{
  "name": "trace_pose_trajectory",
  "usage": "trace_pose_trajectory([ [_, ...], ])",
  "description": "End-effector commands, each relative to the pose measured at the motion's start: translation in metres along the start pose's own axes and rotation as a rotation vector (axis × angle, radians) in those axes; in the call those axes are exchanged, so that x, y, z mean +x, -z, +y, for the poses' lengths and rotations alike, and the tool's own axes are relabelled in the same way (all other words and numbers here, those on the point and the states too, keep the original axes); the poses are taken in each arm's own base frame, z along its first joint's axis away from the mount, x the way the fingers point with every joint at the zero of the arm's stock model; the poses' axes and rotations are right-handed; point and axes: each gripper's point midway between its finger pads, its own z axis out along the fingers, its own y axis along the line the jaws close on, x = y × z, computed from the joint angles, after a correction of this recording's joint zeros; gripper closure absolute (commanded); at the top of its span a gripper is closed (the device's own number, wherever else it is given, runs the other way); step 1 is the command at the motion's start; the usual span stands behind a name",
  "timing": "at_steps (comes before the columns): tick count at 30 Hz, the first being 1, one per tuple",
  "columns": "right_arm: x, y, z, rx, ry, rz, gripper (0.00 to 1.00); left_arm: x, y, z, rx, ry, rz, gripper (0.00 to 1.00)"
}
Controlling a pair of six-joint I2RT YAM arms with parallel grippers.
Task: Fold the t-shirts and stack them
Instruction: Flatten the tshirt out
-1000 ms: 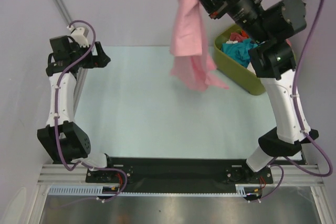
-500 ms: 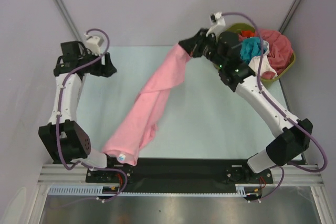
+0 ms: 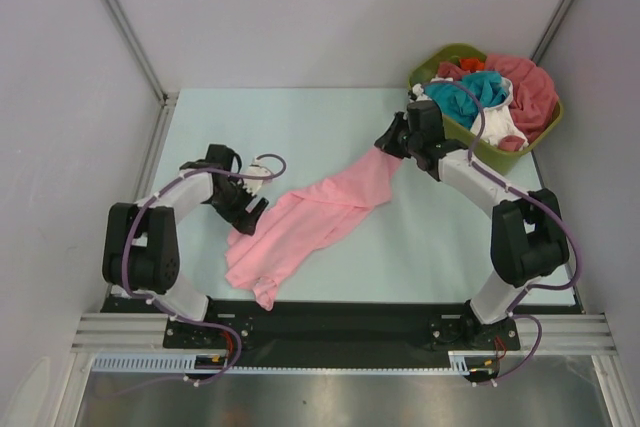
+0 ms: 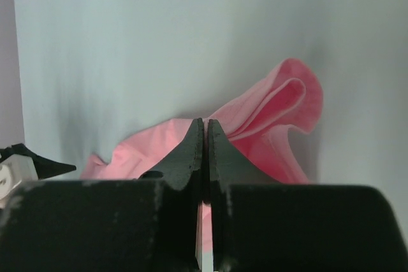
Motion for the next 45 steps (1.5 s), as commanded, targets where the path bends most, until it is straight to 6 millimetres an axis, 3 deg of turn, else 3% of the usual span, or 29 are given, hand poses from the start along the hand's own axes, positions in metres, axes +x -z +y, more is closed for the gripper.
trace_pose_trajectory([
  [1,-0.011,0.009,0.012,-0.048,0.023,-0.046,1.00,-0.014,-0.001,0.051,-0.220,-0.034,-0.013,0.14],
  [5,-0.013,0.012,0.006,-0.033,0.020,-0.057,1.00,-0.012,-0.018,0.021,-0.108,-0.067,0.006,0.29],
  [6,-0.016,0.016,0.007,-0.037,0.015,-0.066,1.00,-0.004,-0.023,0.015,-0.092,-0.064,0.027,0.41],
  [8,-0.019,0.021,0.001,-0.026,0.006,-0.080,1.00,0.003,-0.027,0.009,-0.066,-0.053,0.039,0.54],
  [10,-0.025,0.031,0.002,-0.025,0.012,-0.105,1.00,0.009,-0.028,0.001,-0.029,-0.044,0.044,0.80],
  [11,-0.027,0.034,0.003,-0.025,0.018,-0.111,1.00,0.009,-0.027,0.001,-0.032,-0.040,0.045,0.93],
  [12,-0.026,0.038,0.002,-0.019,0.033,-0.105,1.00,0.001,-0.020,0.008,-0.067,-0.041,0.031,1.00],
  [14,-0.036,0.055,0.011,-0.031,0.050,-0.129,1.00,-0.012,-0.002,0.022,-0.133,-0.012,0.001,1.00],
  [15,-0.036,0.062,0.011,-0.024,0.057,-0.122,1.00,-0.038,0.024,0.036,-0.203,-0.016,-0.077,1.00],
  [16,-0.040,0.070,0.015,-0.030,0.065,-0.130,1.00,-0.047,0.043,0.043,-0.241,-0.005,-0.102,1.00],
  [17,-0.053,0.093,0.027,-0.065,0.071,-0.174,1.00,-0.056,0.063,0.054,-0.281,0.032,-0.141,0.99],
  [18,-0.055,0.105,0.031,-0.072,0.069,-0.179,1.00,-0.085,0.103,0.064,-0.345,0.021,-0.236,1.00],
  [20,-0.077,0.148,0.054,-0.141,0.073,-0.270,1.00,-0.094,0.142,0.070,-0.395,0.033,-0.273,1.00],
  [21,-0.087,0.166,0.064,-0.166,0.080,-0.318,1.00,-0.111,0.175,0.074,-0.448,0.014,-0.334,1.00],
  [22,-0.091,0.181,0.074,-0.196,0.091,-0.351,1.00,-0.110,0.196,0.075,-0.494,0.020,-0.351,1.00],
  [23,-0.100,0.209,0.086,-0.236,0.098,-0.414,1.00,-0.113,0.214,0.075,-0.525,0.020,-0.380,1.00],
  [26,-0.108,0.248,0.101,-0.289,0.104,-0.495,1.00,-0.124,0.277,0.065,-0.613,0.009,-0.492,1.00],
  [27,-0.110,0.269,0.107,-0.320,0.112,-0.525,1.00,-0.131,0.303,0.059,-0.642,-0.004,-0.545,1.00],
  [29,-0.106,0.294,0.121,-0.393,0.138,-0.544,1.00,-0.128,0.334,0.043,-0.680,-0.021,-0.593,1.00],
  [30,-0.103,0.319,0.136,-0.485,0.160,-0.561,1.00,-0.131,0.360,0.035,-0.718,-0.039,-0.639,1.00],
  [32,-0.098,0.345,0.154,-0.591,0.163,-0.570,1.00,-0.124,0.385,0.021,-0.750,-0.047,-0.666,1.00],
  [33,-0.096,0.366,0.163,-0.661,0.155,-0.584,1.00,-0.121,0.407,0.010,-0.779,-0.056,-0.697,1.00],
  [35,-0.092,0.384,0.172,-0.724,0.143,-0.587,1.00,-0.116,0.433,0.000,-0.830,-0.051,-0.739,1.00],
  [36,-0.089,0.391,0.177,-0.757,0.117,-0.576,1.00,-0.113,0.460,-0.007,-0.892,-0.047,-0.785,1.00],
  [37,-0.087,0.399,0.178,-0.778,0.104,-0.576,1.00,-0.110,0.472,-0.012,-0.919,-0.047,-0.804,1.00],
  [39,-0.080,0.405,0.183,-0.819,0.075,-0.546,1.00,-0.106,0.500,-0.019,-0.989,-0.060,-0.849,1.00],
  [41,-0.079,0.412,0.187,-0.868,0.024,-0.535,1.00,-0.110,0.509,-0.019,-1.020,-0.085,-0.860,1.00],
  [44,-0.079,0.388,0.183,-0.831,-0.026,-0.515,1.00,-0.128,0.506,0.003,-1.047,-0.114,-0.838,1.00],
  [45,-0.087,0.378,0.177,-0.775,-0.045,-0.543,1.00,-0.135,0.499,0.012,-1.040,-0.119,-0.821,1.00],
])
